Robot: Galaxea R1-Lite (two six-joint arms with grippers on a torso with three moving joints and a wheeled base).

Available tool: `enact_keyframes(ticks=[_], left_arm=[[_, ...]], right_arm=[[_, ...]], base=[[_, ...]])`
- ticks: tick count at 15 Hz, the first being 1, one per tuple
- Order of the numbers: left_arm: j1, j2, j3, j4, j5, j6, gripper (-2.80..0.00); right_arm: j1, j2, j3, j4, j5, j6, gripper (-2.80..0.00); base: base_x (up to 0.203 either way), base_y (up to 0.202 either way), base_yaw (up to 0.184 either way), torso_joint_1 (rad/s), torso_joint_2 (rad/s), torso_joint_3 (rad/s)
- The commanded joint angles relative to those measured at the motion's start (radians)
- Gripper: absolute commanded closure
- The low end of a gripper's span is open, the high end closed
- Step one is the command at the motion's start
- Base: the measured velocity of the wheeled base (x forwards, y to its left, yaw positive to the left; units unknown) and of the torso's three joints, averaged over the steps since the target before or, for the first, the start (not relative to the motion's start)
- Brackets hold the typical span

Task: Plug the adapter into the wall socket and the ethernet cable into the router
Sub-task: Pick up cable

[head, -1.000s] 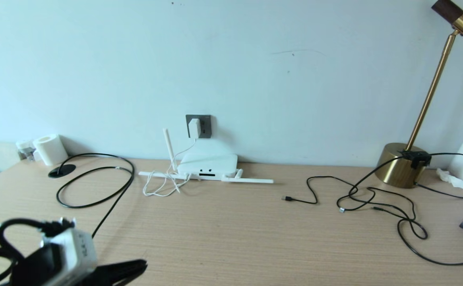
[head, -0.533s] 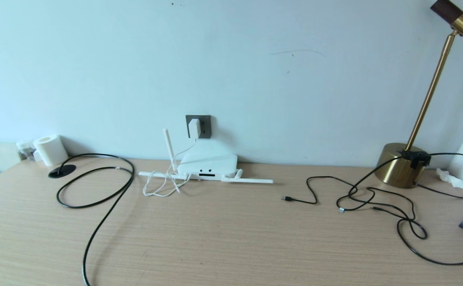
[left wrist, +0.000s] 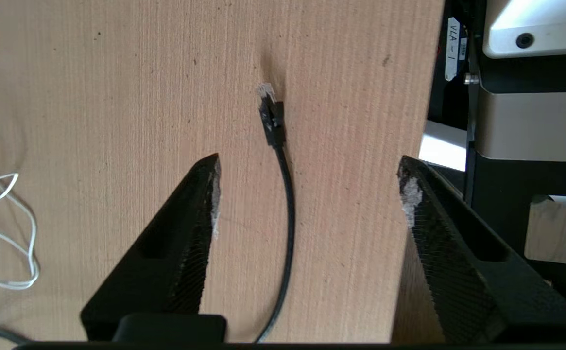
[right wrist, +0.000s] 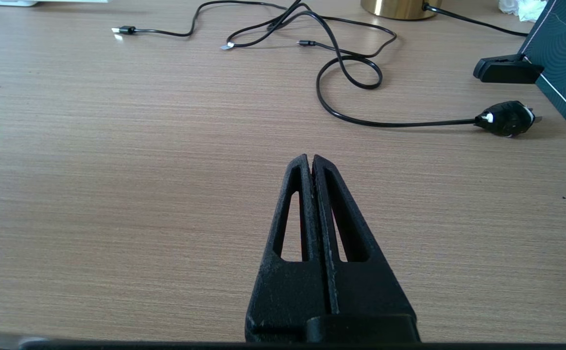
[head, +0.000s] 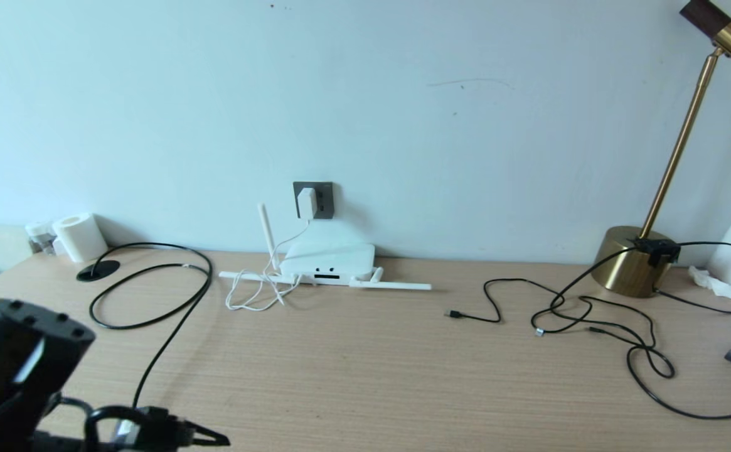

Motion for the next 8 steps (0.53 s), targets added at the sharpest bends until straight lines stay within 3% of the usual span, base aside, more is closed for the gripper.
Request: enact_keyframes(ticks=[1, 8], left_arm=[[-0.001, 0.167, -0.044, -0.016, -0.005, 0.008, -2.80], [0.017, 0.363, -0.115, -0.067, -0.037, 0.004, -2.80]], right_arm=[[0.000, 0.002, 0.000, 0.001, 0.000, 0.000, 0.00], [0.000, 0.000, 0.000, 0.001, 0.000, 0.000, 0.00]], base=[[0.000, 0.000, 0.000, 0.000, 0.00, 0.000], [0.000, 0.000, 0.000, 0.000, 0.00, 0.000]])
